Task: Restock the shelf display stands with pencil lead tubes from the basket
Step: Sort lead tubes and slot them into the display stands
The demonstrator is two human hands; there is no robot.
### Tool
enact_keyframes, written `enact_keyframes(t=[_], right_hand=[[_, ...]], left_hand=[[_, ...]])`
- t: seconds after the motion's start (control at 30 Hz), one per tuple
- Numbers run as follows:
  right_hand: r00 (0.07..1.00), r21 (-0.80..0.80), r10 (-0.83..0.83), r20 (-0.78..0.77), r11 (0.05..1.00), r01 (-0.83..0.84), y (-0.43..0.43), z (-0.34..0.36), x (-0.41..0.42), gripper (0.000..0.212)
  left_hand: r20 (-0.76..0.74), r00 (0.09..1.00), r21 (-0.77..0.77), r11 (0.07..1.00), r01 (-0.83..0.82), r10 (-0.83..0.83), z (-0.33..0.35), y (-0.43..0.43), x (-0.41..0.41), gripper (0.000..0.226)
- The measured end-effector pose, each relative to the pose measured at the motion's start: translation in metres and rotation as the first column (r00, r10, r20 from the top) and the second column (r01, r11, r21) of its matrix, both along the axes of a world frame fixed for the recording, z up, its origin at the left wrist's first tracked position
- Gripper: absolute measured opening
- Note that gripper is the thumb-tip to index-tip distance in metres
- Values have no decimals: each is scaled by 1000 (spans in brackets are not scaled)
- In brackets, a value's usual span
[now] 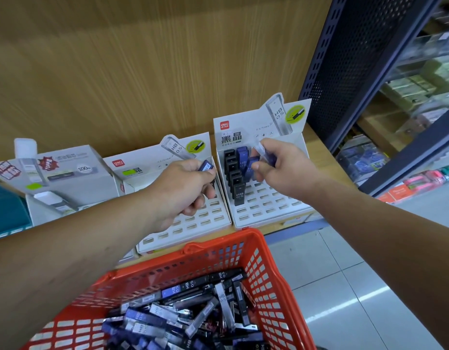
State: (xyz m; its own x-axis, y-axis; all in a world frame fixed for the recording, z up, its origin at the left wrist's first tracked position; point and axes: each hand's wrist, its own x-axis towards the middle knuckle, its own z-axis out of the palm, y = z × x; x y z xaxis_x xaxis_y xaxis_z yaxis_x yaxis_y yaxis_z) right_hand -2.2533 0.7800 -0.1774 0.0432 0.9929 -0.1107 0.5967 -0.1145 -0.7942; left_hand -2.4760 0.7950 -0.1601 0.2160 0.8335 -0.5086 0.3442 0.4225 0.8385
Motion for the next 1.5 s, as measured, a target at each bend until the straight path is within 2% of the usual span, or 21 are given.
enact_keyframes(t=[0.17,0.3,0.37,0.4,0.43,0.47,0.53,0.6,0.63,0.73,0.8,0.87,1.0,1.13,1.2,1.27,1.37,1.4,1.43,1.5], right_hand=[[997,-7,8,79,1000,-7,-1,-7,0,46],[997,-18,-2,78,1000,3,-1,-8,-14,40],[992,-35,-80,-96,996,77,-3,1,-17,29],[956,-95,-170,-241,984,151,-3,7,-15,37],[877,-208,-268,-399,958,198,-4,13,-11,50],[774,-324,-348,-529,926,195,-7,21,-7,62],[553,-453,-444,-705,882,131,-14,31,3,76],[355,-499,-494,-793,862,86,-21,36,11,74],[292,-505,-501,-814,860,68,-23,37,13,67],[188,-493,-488,-852,870,22,-27,40,15,48],[146,-480,-475,-868,877,0,-28,43,12,43],[126,-479,-476,-870,878,5,-28,44,7,40],[122,-472,-481,-868,876,100,-24,41,-2,32],[92,-503,-526,-845,842,195,-17,40,-5,20],[72,-531,-561,-825,811,244,-15,39,-5,30],[66,-553,-597,-799,775,306,-12,38,0,47],[30,-573,-652,-757,686,449,-12,33,14,53],[40,-572,-675,-737,654,495,-13,32,20,55],[89,-561,-700,-709,635,530,-16,29,25,55],[254,-529,-723,-642,658,535,-18,21,32,48]], left_hand=[[-21,999,9,1000,27,-26,3,-5,2,14],[-53,998,32,998,44,-42,7,-8,4,14],[-61,998,43,999,28,-25,8,-8,3,13],[-67,998,50,999,19,-16,9,-8,3,12],[-78,997,59,998,14,-9,9,-8,4,10],[-92,996,70,997,12,-6,10,-8,5,8],[-109,994,82,996,18,-9,13,-11,9,8],[-112,993,81,995,52,-42,18,-15,16,8],[-119,990,82,993,81,-71,20,-18,19,6],[-115,976,93,976,195,-184,25,-32,30,7],[-96,961,110,957,269,-259,26,-42,36,21],[-71,956,124,949,290,-283,24,-50,43,28],[-14,976,124,968,216,-216,22,-57,55,27],[69,992,15,994,105,-105,20,-56,58,25],[55,985,12,986,165,-166,18,-55,55,26],[-25,968,41,967,251,-250,16,-57,51,23],[-64,952,25,953,303,-301,16,-57,41,24],[-64,950,11,952,307,-306,16,-56,36,26],[-62,951,-4,953,302,-301,15,-54,32,27],[-44,964,-33,964,262,-263,14,-49,25,23]])
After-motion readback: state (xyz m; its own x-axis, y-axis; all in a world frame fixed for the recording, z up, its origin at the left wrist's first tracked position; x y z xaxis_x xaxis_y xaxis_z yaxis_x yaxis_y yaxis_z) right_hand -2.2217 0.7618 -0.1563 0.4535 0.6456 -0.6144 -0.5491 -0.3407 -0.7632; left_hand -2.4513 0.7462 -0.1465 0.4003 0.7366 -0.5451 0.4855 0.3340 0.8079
